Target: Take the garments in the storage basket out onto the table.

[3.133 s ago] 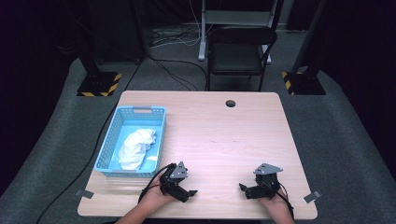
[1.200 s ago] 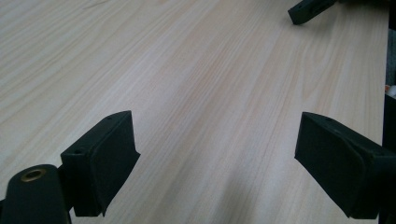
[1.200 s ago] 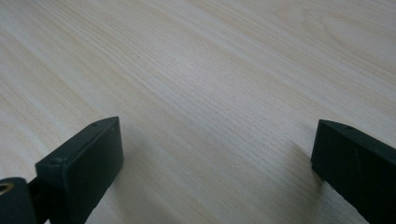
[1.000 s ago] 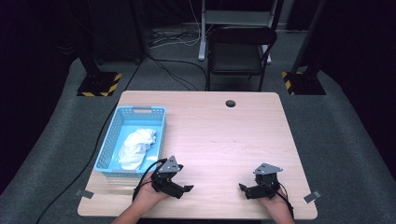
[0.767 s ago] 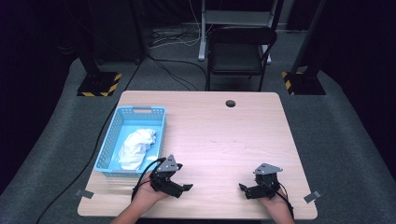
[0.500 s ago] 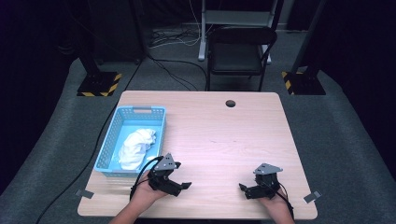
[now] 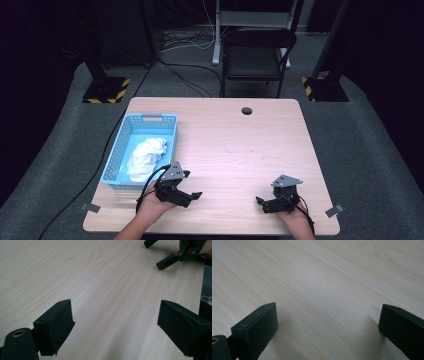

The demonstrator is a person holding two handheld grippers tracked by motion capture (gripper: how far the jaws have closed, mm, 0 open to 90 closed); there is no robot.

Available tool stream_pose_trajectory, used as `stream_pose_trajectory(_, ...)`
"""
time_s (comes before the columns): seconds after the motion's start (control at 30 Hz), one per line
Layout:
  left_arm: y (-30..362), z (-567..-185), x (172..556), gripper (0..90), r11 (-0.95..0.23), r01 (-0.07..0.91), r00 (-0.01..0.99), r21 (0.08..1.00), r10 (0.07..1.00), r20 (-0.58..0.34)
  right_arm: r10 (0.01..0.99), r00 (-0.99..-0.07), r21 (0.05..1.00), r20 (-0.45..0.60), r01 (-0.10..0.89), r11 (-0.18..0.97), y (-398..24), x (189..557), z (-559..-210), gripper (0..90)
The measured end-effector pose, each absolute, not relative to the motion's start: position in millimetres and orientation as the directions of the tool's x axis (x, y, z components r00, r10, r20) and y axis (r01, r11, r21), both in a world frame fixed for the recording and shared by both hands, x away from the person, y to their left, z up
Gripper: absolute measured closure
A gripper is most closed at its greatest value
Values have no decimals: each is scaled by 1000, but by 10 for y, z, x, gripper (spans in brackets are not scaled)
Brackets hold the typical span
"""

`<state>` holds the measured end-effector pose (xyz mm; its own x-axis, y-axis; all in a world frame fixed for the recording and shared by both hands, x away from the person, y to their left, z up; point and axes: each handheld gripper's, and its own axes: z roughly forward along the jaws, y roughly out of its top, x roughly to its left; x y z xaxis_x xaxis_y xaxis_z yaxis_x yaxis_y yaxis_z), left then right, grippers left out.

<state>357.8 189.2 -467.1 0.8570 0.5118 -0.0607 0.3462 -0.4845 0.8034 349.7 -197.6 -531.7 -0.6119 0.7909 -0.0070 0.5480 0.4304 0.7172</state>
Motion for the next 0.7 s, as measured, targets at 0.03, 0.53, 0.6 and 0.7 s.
stream_pose_trajectory(0.03,1901,-4662,3579,122,-482,346,856,805,514,-60,791,-612,717,-7,548,431,-1976,3497,-5317,17)
stream_pose_trajectory(0.53,1999,-4639,3621,109,-460,356,837,813,544,-59,791,-612,717,-7,548,430,-1976,3497,-5317,17)
stream_pose_trajectory(0.6,2006,-4640,3624,109,-457,359,836,814,545,-62,791,-612,717,-7,548,431,-1976,3497,-5317,17)
stream_pose_trajectory(0.7,2030,-4637,3636,105,-452,361,830,816,554,-60,791,-612,717,-7,548,430,-1976,3496,-5317,17)
